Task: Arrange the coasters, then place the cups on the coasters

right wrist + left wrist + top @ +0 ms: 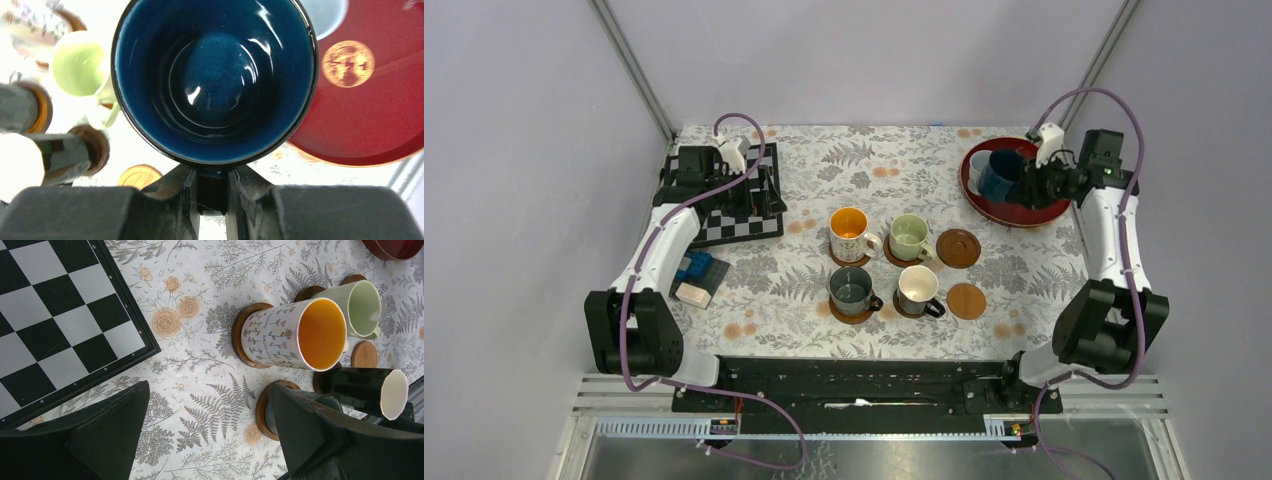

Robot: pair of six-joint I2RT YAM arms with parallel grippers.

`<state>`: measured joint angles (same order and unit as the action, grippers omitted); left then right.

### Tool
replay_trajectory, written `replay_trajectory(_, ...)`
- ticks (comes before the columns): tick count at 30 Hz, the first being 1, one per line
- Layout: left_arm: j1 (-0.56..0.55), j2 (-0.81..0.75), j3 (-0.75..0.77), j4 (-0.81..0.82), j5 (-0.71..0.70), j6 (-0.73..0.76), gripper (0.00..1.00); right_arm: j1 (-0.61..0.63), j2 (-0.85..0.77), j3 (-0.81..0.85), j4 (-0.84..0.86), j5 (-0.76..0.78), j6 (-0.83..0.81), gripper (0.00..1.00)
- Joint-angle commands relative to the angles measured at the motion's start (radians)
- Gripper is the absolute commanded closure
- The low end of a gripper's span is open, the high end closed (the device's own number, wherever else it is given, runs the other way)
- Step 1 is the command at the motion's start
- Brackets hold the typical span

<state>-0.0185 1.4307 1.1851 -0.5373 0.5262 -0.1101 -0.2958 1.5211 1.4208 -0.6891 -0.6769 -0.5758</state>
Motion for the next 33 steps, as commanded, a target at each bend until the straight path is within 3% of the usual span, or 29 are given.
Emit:
replay_trajectory(1,-0.006,0.011,0.054,0.036,0.026,-0.010,0.01,0.051,-0.130,-0.104,0.002,-0.058,-0.111,1.00)
replay_trajectory(7,-0.016,0.018,0.057,0.037,0.034,-0.024,0.01,0.158,-0.266,-0.382,0.144,0.046,-0.125,1.00)
replay_trajectory(13,-0.021,0.020,0.061,0.037,0.027,-0.030,0.01,0.205,-0.301,-0.516,0.295,0.128,-0.071,1.00)
replay_trajectory(19,-0.024,0.023,0.061,0.041,0.025,-0.037,0.01,0.211,-0.291,-0.604,0.424,0.156,-0.036,1.00)
replay_trajectory(33,-0.026,0.021,0.058,0.043,0.014,-0.033,0.01,0.237,-0.193,-0.671,0.537,0.185,-0.037,1.00)
